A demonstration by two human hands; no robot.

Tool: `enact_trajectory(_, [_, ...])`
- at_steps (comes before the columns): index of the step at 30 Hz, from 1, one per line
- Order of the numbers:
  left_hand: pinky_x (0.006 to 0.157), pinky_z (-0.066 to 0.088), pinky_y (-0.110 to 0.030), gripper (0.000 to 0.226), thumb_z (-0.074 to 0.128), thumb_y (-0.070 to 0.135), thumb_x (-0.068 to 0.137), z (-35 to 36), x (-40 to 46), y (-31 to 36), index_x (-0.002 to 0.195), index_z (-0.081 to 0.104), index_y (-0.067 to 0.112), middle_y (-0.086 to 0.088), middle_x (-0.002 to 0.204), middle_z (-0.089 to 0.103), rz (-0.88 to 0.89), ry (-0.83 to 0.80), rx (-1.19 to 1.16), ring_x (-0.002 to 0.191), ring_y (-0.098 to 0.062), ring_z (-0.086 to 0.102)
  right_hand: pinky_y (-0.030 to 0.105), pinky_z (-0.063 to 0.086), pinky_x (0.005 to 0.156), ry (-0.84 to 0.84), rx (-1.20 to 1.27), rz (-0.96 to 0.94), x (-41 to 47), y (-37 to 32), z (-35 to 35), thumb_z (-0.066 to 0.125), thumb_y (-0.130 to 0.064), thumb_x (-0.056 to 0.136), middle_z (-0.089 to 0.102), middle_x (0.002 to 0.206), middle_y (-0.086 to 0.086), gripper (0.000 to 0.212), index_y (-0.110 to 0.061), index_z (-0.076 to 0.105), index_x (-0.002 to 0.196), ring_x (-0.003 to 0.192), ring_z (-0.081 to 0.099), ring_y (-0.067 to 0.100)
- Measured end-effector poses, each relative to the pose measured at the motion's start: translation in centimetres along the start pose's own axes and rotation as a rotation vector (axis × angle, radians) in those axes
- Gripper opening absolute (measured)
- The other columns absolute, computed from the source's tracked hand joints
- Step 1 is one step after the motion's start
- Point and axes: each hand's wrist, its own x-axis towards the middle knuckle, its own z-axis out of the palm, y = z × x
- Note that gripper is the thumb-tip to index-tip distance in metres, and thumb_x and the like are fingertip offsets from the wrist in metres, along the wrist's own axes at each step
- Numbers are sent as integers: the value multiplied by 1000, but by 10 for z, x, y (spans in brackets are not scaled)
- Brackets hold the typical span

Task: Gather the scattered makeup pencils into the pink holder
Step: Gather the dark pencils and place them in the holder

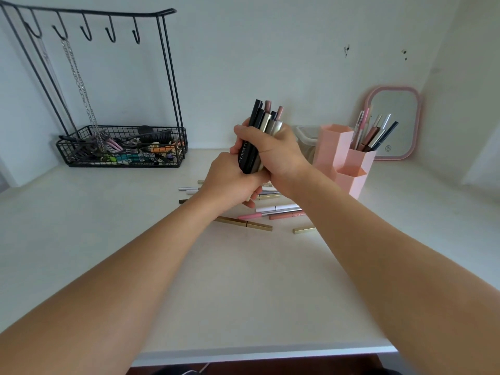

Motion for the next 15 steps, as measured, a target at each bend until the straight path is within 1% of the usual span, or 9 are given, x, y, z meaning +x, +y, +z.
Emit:
enact_trajectory(2, [53,61,-41,8,71,17,82,0,0,-1,78,68,11,-7,57,67,44,19,99,50,-17,65,38,60,70,18,-8,-9,1,-3,0,67,-5,89,62,67,11,12,-7,61,79,66,65,25])
enact_trajectory(3, [54,61,-41,14,74,26,79,-1,-1,-2,78,68,14,-6,59,68,69,34,166,49,-17,66,42,60,73,43,9,-11,3,-4,-3,67,-3,89,62,64,9,13,-7,61,78,63,64,25])
enact_trajectory(5, [55,58,-36,38,80,51,70,-6,-2,-3,89,66,22,0,64,70,98,95,268,51,-13,67,48,60,78,104,50,-20,9,-10,-12,67,-1,89,61,62,8,12,-5,61,79,58,63,24])
enact_trajectory(6, [58,56,-32,50,81,61,65,-9,-2,-4,96,65,26,1,65,70,111,126,307,55,-11,67,49,60,78,124,37,-30,12,-13,-19,66,-1,88,60,61,8,11,-5,60,80,57,63,24])
enact_trajectory(7, [61,53,-27,56,80,67,63,-12,-1,-5,101,64,28,2,64,70,128,146,335,58,-7,67,48,60,76,143,-7,-42,15,-15,-26,66,0,87,60,61,7,9,-3,60,82,57,63,24])
enact_trajectory(9, [62,47,-26,48,75,66,72,-16,1,-7,100,65,29,3,57,67,152,150,310,56,-3,62,42,60,69,198,-134,-70,19,-13,-40,65,1,86,60,59,6,7,-2,60,84,57,62,24])
enact_trajectory(11, [60,41,-27,30,69,54,85,-17,4,-11,91,69,25,2,52,61,174,171,242,49,-4,54,34,57,62,275,-216,-106,22,-7,-49,65,0,85,61,59,5,7,-4,59,83,57,62,22])
enact_trajectory(13, [60,41,-27,24,65,44,90,-17,8,-17,83,70,21,-2,55,61,180,208,254,50,-9,52,26,53,58,339,-297,-157,26,-2,-53,64,-2,85,62,64,7,7,-5,58,84,56,62,17])
enact_trajectory(15, [61,44,-28,22,64,38,91,-17,12,-24,80,71,21,1,58,62,167,218,307,56,-13,57,21,51,54,374,-382,-198,31,2,-56,63,-5,85,63,71,12,5,-4,59,88,55,62,12])
